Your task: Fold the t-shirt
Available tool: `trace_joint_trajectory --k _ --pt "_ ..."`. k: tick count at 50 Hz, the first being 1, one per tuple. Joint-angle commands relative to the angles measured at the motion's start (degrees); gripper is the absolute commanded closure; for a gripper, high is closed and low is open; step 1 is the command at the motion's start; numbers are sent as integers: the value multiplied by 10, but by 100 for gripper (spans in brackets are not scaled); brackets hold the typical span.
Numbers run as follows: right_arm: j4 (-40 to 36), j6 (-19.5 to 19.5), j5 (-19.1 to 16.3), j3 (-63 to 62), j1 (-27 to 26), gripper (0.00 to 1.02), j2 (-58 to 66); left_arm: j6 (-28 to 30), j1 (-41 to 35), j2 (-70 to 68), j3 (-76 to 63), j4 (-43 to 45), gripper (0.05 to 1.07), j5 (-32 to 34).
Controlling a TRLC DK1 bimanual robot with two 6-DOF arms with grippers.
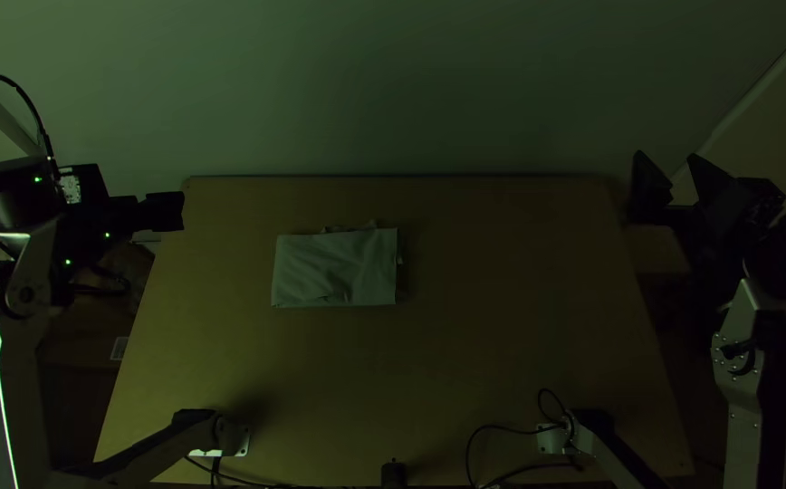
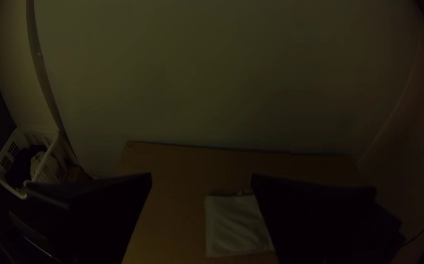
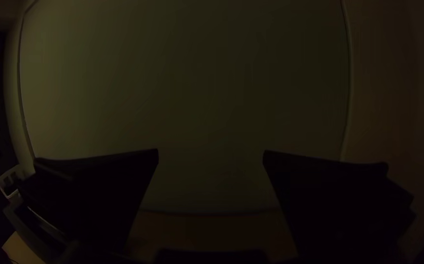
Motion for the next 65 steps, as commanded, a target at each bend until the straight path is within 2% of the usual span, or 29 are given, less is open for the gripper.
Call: trace_joint_trajectory --k 1,7,15,32,39,44,65 --pt "23 -30 4 -30 -8 4 -36 14 8 -49 -55 23 10 6" --pt "61 -37 4 -88 -20 4 -86 17 14 -101 -135 64 10 6" --pt "66 -44 4 -158 -20 4 -141 19 14 -165 -232 101 10 6" --pt "125 -72 3 -312 -20 4 -250 26 14 -335 -465 195 10 6" --pt "191 -91 3 -402 -20 4 -294 49 14 -400 -567 250 10 1" --pt "212 -95 4 -450 -20 4 -307 68 14 -446 -638 299 10 0" --pt "316 -97 4 -621 -34 5 -335 60 12 -527 -804 422 10 -3"
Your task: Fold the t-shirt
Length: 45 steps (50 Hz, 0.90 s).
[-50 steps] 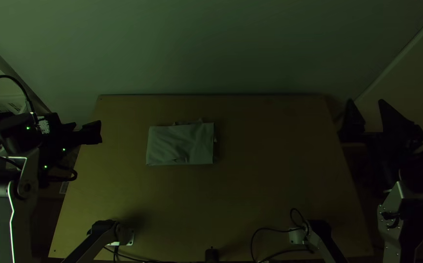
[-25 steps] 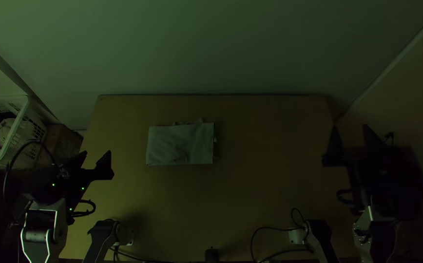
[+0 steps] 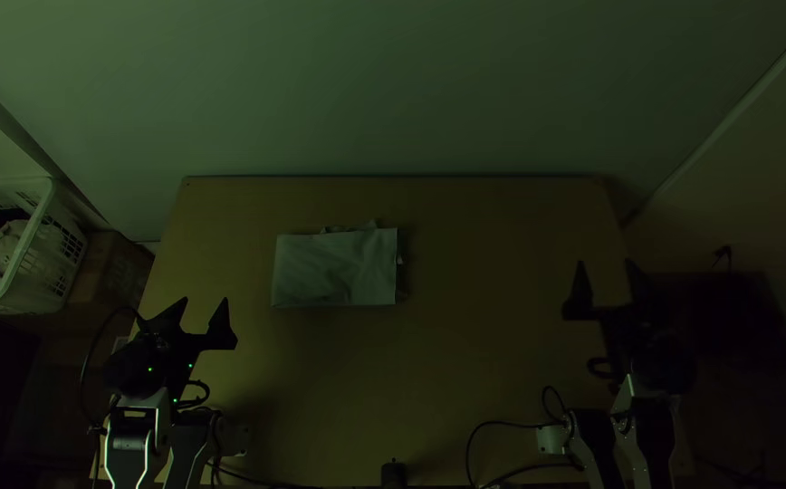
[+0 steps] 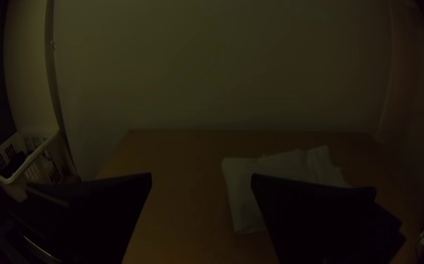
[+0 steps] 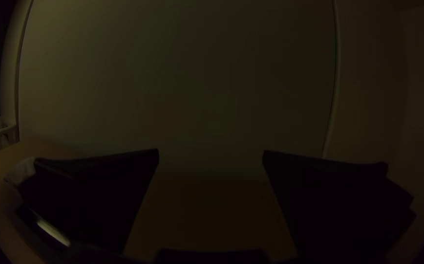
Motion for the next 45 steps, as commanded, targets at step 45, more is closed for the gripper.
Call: trace_joint_trajectory --k 45 --pt "-32 -14 4 -231 -14 6 -193 58 3 -121 -217 173 10 -6"
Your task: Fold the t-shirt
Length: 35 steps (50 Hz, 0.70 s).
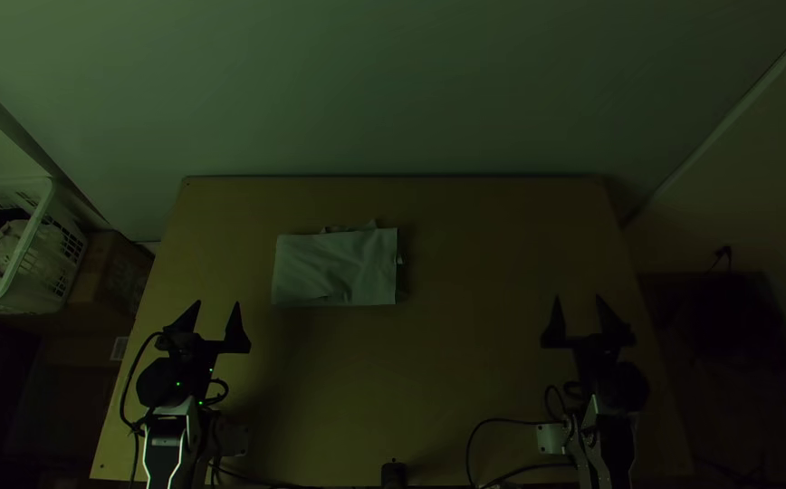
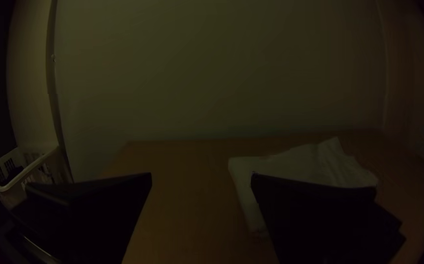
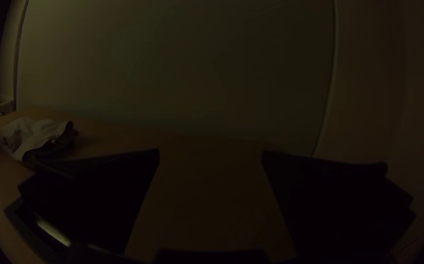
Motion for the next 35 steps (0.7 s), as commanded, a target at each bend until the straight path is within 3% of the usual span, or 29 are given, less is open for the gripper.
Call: trace_joint_trajectory --k 1,9,35 --pt "-5 -1 4 -11 -5 5 8 24 3 -5 -29 15 10 -3" --pt "-6 -12 15 -11 -27 4 -5 22 4 -4 -37 -2 10 -4" --pt "-6 -12 15 -11 -25 4 -5 23 2 -4 -37 -2 10 -3"
